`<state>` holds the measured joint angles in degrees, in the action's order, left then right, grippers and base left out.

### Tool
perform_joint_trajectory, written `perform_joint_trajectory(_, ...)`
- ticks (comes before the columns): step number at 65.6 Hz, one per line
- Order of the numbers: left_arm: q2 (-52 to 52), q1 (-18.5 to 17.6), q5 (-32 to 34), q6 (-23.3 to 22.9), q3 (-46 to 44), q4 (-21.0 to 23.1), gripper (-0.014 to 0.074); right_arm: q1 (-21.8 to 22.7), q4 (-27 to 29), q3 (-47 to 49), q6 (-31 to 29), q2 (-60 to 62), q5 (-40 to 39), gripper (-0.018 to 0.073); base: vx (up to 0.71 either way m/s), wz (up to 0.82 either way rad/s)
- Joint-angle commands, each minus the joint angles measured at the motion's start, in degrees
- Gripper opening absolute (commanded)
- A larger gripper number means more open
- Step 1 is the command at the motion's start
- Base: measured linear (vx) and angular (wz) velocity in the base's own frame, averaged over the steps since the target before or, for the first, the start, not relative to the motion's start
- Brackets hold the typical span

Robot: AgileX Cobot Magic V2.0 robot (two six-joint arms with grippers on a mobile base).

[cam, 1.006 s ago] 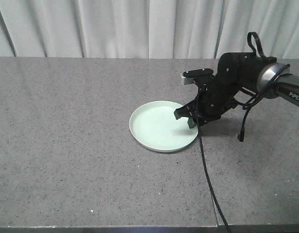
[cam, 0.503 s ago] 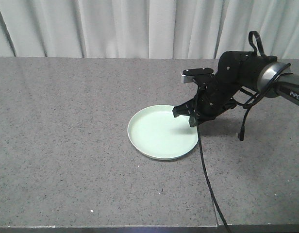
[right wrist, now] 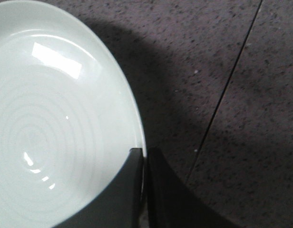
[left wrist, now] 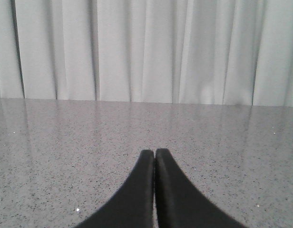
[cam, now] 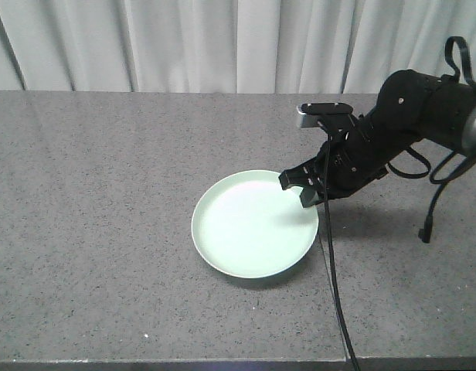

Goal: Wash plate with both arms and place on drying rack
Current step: 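Close the right gripper on the plate rim and tilt it up, then lift the plate off the counter with the right gripper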

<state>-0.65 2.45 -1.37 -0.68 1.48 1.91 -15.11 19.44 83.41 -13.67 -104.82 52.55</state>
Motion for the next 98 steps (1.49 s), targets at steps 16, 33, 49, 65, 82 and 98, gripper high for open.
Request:
perform_joint_trajectory(16, -0.82, 0.07, 4.06, -0.28, -1.69, 0.56, -0.0006, -5.46, 4.62, -9.40, -2.94, 15.44, -4.92, -0.0002, 0.00, 0.00)
perform_joint_trajectory(33, -0.82, 0.07, 4.06, -0.28, -1.69, 0.56, -0.0006, -5.41, 6.39, -17.24, -2.94, 23.78, -4.86, -0.0002, 0.00, 0.00)
perform_joint_trajectory(49, -0.82, 0.07, 4.06, -0.28, -1.69, 0.56, -0.0006, -5.41, 9.42, -18.67, -2.69, 26.45, -3.08, -0.0001, 0.00, 0.00)
perform_joint_trajectory(65, -0.82, 0.07, 4.06, -0.28, -1.69, 0.56, -0.0006, -5.41, 12.92, -18.67, -2.69, 26.45, -1.83, -0.0001, 0.00, 0.00)
perform_joint_trajectory(82, -0.82, 0.07, 4.06, -0.28, -1.69, 0.56, -0.0006, -5.41, 12.87, -18.67, -2.76, 26.45, -1.88, -0.0001, 0.00, 0.00)
perform_joint_trajectory(98, -0.82, 0.07, 4.06, -0.28, -1.69, 0.56, -0.0006, -5.41, 12.87, -18.67, -2.76, 26.45, -1.88, -0.0001, 0.00, 0.00)
